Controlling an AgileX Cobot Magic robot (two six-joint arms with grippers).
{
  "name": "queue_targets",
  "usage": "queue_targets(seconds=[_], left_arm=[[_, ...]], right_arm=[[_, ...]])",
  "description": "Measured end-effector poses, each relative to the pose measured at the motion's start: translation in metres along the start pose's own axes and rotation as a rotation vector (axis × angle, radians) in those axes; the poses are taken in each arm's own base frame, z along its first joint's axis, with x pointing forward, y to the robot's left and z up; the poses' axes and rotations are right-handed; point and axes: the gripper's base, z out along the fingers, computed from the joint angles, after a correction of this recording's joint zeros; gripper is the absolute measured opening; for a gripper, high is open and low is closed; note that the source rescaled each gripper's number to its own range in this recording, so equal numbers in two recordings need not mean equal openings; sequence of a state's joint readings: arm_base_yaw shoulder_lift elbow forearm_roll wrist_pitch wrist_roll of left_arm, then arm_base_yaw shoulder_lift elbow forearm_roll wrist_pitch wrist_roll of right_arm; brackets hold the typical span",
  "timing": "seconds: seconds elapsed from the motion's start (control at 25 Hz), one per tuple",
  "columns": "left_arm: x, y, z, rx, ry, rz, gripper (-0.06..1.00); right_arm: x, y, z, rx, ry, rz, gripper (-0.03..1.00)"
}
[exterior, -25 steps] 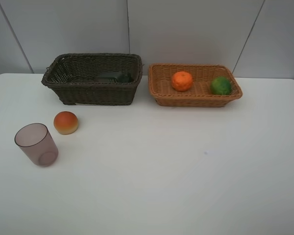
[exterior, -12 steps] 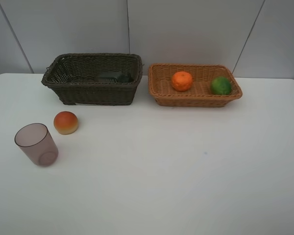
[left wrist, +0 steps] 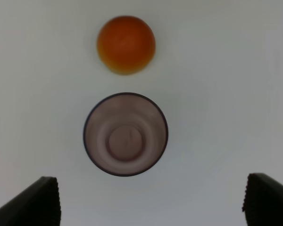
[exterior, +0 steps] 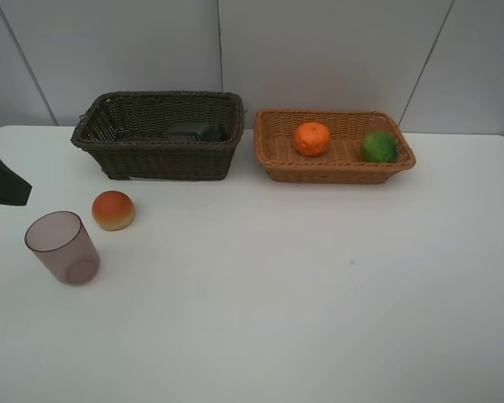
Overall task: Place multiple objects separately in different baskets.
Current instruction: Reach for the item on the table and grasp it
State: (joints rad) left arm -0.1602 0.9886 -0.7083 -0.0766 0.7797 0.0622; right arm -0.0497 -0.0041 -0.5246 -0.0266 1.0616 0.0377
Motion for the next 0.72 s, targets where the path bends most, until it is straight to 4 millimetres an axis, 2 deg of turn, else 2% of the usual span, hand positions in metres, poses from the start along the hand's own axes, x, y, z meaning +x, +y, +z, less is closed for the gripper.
queue_targets(seconds=[0.2,0.32,0.52,0.72], left_arm=[[-0.019,-0.022,0.042,0.013,0.19,0.159,1.0],[-0.022,-0.03,0.062,-0.008,0.267,0.246,1.0],[-0.021,-0.033,0.094,-0.039,0.353,0.318,1.0],[-0.024,-0.033,0.114,-0.051,0.353,0.345,1.0]], right_arm=[[0.0,0.0,0.0,0.0,0.0,0.0,0.92],[0.0,0.0,0.0,0.0,0.0,0.0,0.92],[0.0,0.0,0.0,0.0,0.0,0.0,0.92],[0.0,0.0,0.0,0.0,0.0,0.0,0.92]])
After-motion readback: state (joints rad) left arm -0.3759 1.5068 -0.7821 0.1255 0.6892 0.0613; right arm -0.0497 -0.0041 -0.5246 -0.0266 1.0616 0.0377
